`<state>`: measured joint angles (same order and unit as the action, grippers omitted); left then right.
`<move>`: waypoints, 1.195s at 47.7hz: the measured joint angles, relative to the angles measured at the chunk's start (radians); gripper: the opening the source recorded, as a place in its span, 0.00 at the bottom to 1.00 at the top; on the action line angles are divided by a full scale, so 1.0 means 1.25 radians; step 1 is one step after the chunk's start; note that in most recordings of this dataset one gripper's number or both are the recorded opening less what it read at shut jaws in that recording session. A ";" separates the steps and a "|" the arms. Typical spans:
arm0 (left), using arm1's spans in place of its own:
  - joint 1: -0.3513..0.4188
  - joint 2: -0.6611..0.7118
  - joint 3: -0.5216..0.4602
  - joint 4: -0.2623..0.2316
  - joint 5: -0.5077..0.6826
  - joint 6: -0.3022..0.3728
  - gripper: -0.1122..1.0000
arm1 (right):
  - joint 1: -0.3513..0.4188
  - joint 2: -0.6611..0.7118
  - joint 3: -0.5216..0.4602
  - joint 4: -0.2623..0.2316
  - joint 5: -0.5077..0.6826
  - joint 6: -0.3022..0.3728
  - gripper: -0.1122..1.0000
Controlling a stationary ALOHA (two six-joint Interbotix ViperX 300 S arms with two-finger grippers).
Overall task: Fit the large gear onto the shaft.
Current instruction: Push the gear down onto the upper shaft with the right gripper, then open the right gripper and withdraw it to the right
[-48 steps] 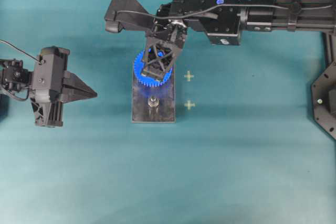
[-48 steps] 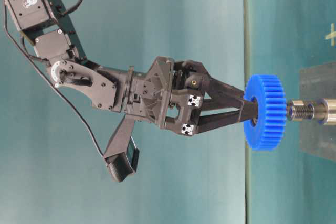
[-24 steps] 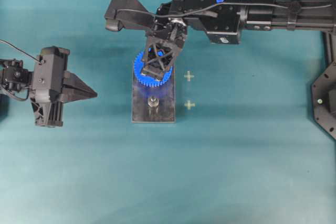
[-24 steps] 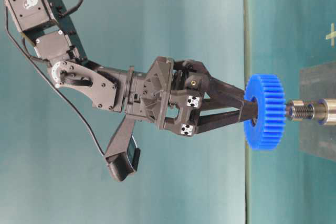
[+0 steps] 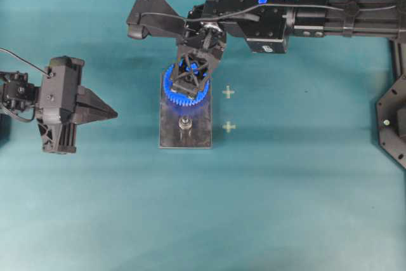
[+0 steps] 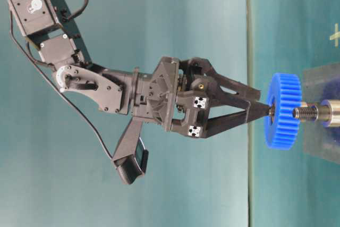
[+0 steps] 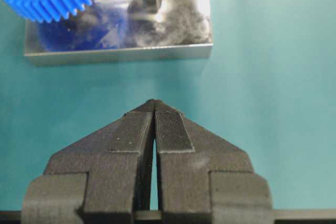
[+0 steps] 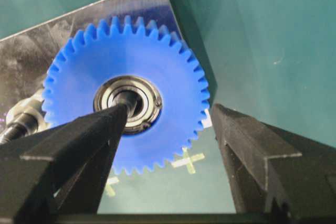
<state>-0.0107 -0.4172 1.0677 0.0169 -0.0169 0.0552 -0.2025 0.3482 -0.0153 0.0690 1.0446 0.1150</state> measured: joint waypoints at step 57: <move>0.000 0.000 0.010 0.000 -0.013 -0.012 0.10 | 0.044 0.061 -0.085 -0.015 0.026 0.000 0.82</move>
<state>-0.0107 -0.4172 1.0799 0.0169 -0.0337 0.0399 -0.1473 0.4249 -0.1212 0.0506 1.0769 0.1150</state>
